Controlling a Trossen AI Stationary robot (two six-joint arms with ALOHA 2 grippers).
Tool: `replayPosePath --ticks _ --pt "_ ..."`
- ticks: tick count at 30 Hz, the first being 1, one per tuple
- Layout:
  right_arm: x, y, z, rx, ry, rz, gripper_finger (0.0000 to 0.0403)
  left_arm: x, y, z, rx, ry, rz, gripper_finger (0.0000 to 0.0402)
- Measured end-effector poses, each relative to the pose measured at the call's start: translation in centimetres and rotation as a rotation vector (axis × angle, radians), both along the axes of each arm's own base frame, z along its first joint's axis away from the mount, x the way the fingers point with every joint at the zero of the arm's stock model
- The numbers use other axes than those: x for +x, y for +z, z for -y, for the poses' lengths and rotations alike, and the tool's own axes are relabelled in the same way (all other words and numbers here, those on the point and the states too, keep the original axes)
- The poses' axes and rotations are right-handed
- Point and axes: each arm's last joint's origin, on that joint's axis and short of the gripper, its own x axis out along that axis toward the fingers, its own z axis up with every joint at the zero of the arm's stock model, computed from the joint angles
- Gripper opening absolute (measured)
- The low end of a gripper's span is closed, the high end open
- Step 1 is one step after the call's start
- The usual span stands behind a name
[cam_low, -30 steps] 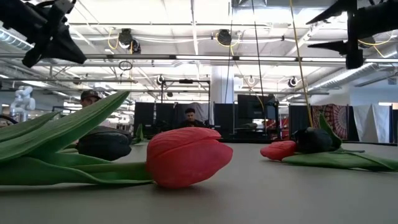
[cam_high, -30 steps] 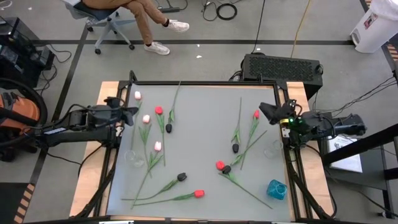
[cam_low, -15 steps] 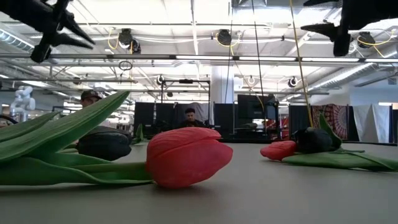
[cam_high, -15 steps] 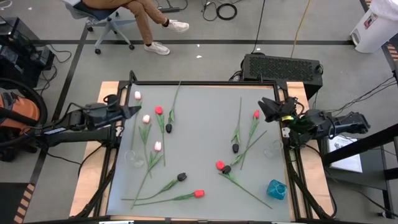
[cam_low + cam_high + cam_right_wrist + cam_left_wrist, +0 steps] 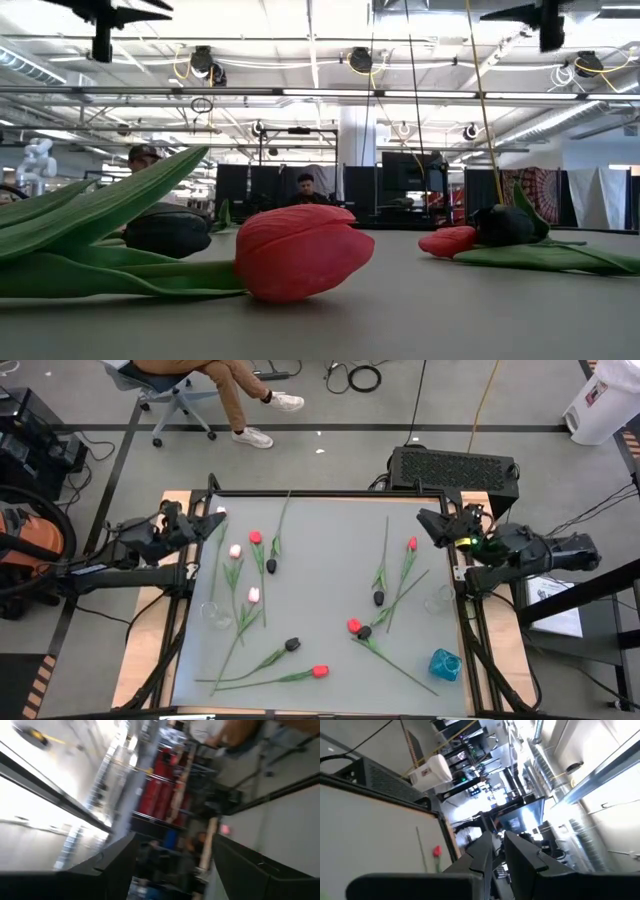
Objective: Sort flowers into vase by color
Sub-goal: Put the top right red tulip into the left transparent vase
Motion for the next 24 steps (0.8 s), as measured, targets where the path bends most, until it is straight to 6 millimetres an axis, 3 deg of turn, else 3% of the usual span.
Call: replayPosePath --ticks 6,13,19,24 --pt "-0.5 3.7 0.1 0.014 -0.004 -0.226 0.0247 0.7 2.6 0.0 0.074 -0.021 -0.027 0.0056" --pt "-0.5 6.0 -0.1 0.106 0.02 -0.473 0.0247 1.4 7.2 -0.1 0.232 -0.01 -0.054 0.0056" --pt "0.9 5.3 -0.4 0.242 0.055 -0.659 0.0247 1.7 10.8 -0.2 0.385 0.026 -0.08 0.0056" --pt "2.5 3.7 -0.7 0.359 0.093 -0.83 0.0247 2.1 12.5 -0.3 0.492 0.047 -0.122 0.0056"
